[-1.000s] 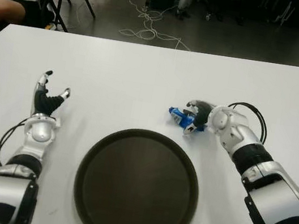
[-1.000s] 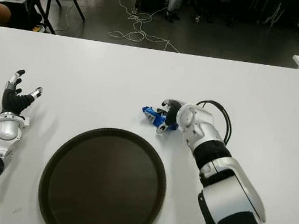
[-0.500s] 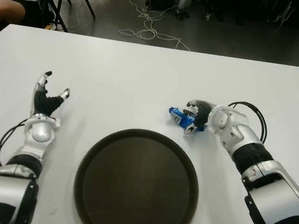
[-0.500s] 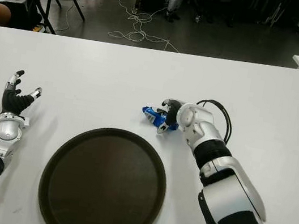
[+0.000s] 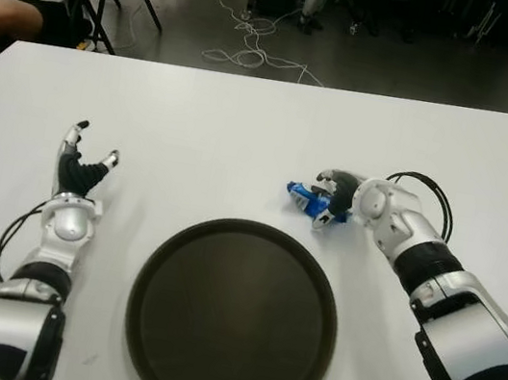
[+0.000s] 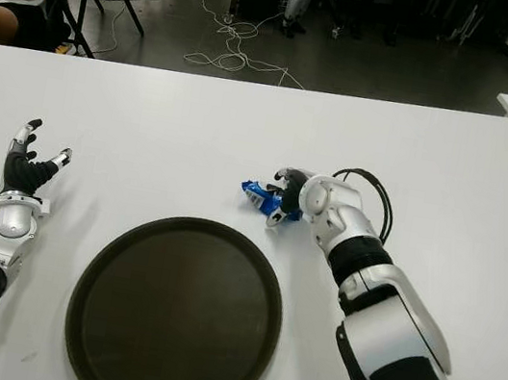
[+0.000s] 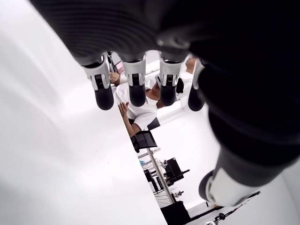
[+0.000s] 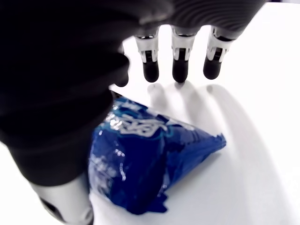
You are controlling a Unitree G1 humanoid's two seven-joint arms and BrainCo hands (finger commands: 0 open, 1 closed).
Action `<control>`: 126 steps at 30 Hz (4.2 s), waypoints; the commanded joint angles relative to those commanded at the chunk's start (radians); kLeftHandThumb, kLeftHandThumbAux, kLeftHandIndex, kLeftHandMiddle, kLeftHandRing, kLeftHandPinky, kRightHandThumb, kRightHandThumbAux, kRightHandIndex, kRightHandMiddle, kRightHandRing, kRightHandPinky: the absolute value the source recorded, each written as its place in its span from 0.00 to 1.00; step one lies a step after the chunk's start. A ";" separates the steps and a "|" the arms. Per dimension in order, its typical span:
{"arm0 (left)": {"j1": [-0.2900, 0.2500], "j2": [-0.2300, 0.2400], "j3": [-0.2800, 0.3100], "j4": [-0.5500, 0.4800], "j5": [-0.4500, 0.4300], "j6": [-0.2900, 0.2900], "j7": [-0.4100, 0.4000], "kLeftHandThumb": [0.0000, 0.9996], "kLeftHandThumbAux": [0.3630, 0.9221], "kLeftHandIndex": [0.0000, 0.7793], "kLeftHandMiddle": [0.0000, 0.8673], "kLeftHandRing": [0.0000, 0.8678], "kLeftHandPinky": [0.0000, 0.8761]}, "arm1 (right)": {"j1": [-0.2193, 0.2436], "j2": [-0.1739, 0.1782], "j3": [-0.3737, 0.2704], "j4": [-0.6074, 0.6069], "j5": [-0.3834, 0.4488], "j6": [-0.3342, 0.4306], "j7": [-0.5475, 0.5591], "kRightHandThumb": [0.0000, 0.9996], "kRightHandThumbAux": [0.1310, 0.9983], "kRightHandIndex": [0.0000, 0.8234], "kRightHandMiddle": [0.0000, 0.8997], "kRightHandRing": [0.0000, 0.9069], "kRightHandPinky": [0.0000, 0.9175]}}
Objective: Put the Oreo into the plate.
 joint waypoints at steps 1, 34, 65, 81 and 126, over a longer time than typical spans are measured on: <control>-0.001 -0.001 0.001 0.000 -0.001 -0.001 0.001 0.00 0.73 0.05 0.05 0.03 0.02 | -0.004 0.004 0.002 0.010 0.000 -0.005 0.000 0.00 0.82 0.10 0.11 0.08 0.00; -0.011 -0.005 0.010 0.012 -0.011 0.009 -0.004 0.00 0.71 0.06 0.06 0.04 0.02 | -0.043 0.051 0.022 0.159 -0.003 -0.080 -0.057 0.00 0.84 0.08 0.16 0.16 0.08; -0.002 -0.005 0.012 0.002 -0.014 -0.008 -0.013 0.00 0.75 0.05 0.05 0.03 0.00 | -0.038 0.068 0.005 0.162 0.003 -0.096 -0.151 0.00 0.85 0.12 0.16 0.15 0.07; -0.002 0.001 -0.001 0.003 0.004 0.001 0.004 0.00 0.69 0.06 0.07 0.05 0.03 | 0.017 0.084 -0.040 0.176 0.019 -0.165 -0.477 0.69 0.69 0.51 0.39 0.40 0.47; -0.003 0.001 0.010 0.007 -0.009 -0.004 -0.012 0.00 0.70 0.07 0.08 0.06 0.04 | 0.008 0.095 -0.067 0.182 0.027 -0.132 -0.478 0.69 0.69 0.52 0.78 0.78 0.76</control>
